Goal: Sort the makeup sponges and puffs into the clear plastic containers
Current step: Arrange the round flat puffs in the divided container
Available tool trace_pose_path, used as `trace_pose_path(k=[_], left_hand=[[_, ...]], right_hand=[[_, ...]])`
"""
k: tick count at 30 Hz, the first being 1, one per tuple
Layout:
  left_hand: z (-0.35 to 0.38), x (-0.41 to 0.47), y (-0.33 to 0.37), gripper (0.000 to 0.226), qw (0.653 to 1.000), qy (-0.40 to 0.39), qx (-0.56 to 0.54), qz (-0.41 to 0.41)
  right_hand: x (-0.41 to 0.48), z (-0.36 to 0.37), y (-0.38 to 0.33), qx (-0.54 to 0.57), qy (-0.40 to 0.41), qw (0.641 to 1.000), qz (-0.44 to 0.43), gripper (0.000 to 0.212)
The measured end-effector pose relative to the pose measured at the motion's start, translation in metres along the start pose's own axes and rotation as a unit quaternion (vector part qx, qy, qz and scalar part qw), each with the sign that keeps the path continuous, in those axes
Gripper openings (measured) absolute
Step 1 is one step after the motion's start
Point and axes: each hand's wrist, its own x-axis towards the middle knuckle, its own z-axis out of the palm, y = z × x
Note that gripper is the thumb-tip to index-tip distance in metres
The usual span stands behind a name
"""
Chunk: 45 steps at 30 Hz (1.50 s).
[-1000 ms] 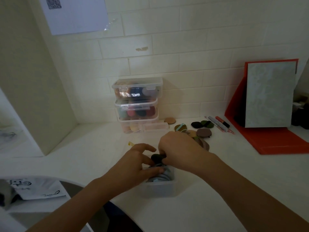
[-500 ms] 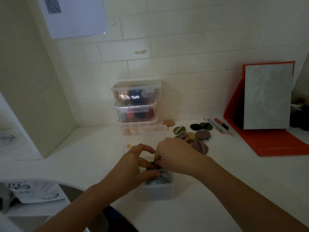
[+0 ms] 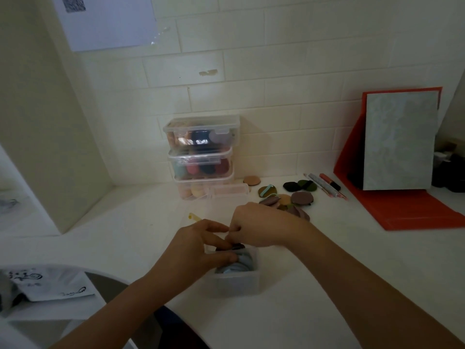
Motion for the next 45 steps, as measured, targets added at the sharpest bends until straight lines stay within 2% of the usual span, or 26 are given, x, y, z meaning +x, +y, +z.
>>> trace_pose_path(k=[2,4,7,10,12,17,20,24,28,32,37,39,41,43,45], left_hand=[[-0.001,0.001,0.001,0.017,1.000,-0.003,0.009,0.006],[-0.005,0.004,0.004,0.016,1.000,0.001,-0.008,0.004],[-0.014,0.013,0.007,0.019,0.999,0.043,-0.026,0.003],[-0.019,0.028,0.004,0.012,0.995,0.095,0.004,0.015],[-0.018,0.041,0.000,0.012,0.996,0.087,0.018,0.026],[-0.002,0.061,-0.012,0.048,0.996,-0.056,0.063,-0.013],[0.005,0.060,-0.013,0.053,0.995,-0.083,0.055,-0.031],[0.007,0.059,-0.011,0.048,0.997,-0.067,0.040,-0.015],[0.008,0.061,-0.013,0.047,0.998,-0.061,0.018,-0.016],[0.010,0.062,-0.014,0.044,0.998,-0.055,-0.003,-0.024],[0.012,0.062,-0.013,0.044,0.999,-0.045,-0.003,-0.024],[0.012,0.061,-0.012,0.044,0.999,-0.044,0.000,-0.025],[0.012,0.061,-0.011,0.044,0.999,-0.041,0.001,-0.023],[0.012,0.061,-0.009,0.044,0.999,-0.039,0.000,-0.026],[0.012,0.061,-0.008,0.044,0.999,-0.038,-0.006,-0.031]], right_hand=[[-0.005,-0.008,0.007,0.042,-0.024,0.999,-0.003,0.019],[-0.006,-0.014,0.019,0.112,0.009,0.994,0.018,0.016],[0.002,-0.024,0.055,0.229,0.168,0.955,0.086,0.020],[0.017,-0.026,0.099,0.196,0.298,0.913,0.197,0.018],[0.028,-0.021,0.127,0.153,0.309,0.901,0.264,0.022],[0.053,-0.004,0.168,0.097,0.243,0.910,0.323,0.049],[0.060,-0.004,0.180,0.026,0.216,0.921,0.322,0.056],[0.063,-0.004,0.198,-0.097,0.181,0.925,0.321,0.043],[0.070,-0.006,0.210,-0.125,0.142,0.930,0.317,0.038],[0.072,-0.015,0.213,-0.091,0.136,0.932,0.324,0.031],[0.065,-0.035,0.205,0.013,0.180,0.935,0.305,0.021],[0.056,-0.044,0.193,0.091,0.246,0.927,0.266,0.010],[0.046,-0.054,0.174,0.180,0.303,0.913,0.204,0.012],[0.034,-0.063,0.150,0.233,0.281,0.920,0.143,0.010],[0.023,-0.071,0.124,0.295,0.221,0.927,0.072,0.006]])
